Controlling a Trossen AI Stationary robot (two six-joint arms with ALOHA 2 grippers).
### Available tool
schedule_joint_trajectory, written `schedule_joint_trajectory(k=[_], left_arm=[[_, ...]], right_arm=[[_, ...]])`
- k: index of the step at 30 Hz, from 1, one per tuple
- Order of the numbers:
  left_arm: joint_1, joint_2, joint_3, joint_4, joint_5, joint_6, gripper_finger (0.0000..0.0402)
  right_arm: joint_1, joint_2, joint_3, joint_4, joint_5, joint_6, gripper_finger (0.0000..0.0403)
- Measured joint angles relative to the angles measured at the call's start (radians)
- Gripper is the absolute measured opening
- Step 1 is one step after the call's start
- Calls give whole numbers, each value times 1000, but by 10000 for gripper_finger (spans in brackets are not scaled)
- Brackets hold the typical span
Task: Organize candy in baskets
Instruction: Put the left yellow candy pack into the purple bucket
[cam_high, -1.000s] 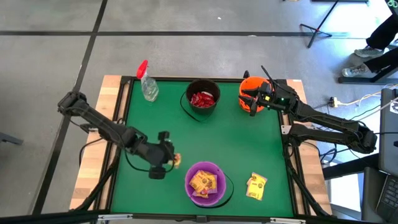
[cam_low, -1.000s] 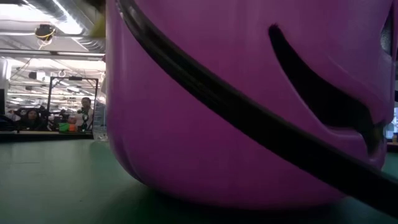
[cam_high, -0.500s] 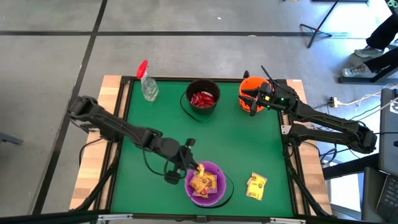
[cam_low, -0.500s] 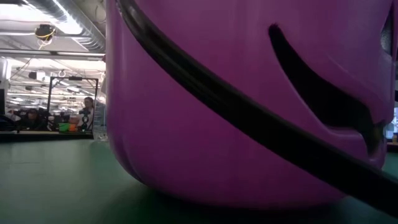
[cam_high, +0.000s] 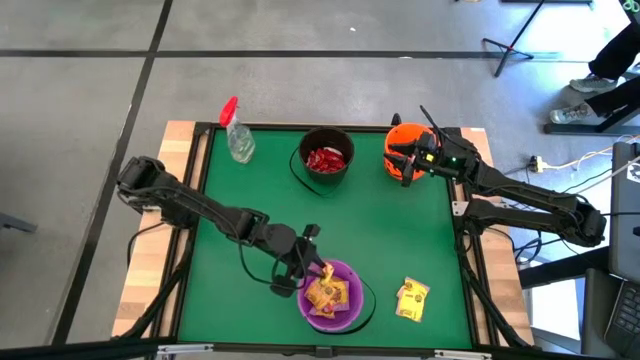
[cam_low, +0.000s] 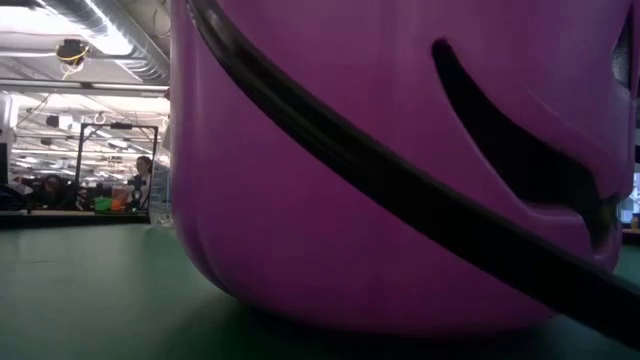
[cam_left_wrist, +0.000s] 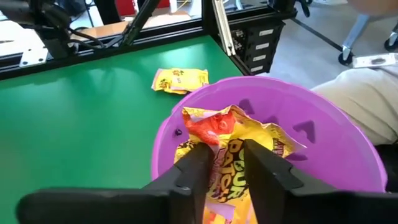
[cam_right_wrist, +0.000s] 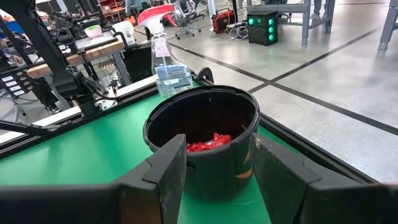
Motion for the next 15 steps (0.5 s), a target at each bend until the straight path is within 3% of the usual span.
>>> schedule_joint_trajectory(k=[11, 15], left_arm=[[1, 0, 0, -11, -11, 27, 128], [0, 0, 0, -39, 38, 30, 144]], right_arm=[[0, 0, 0, -1, -57, 48, 177], [0, 0, 0, 2, -61, 53, 177]])
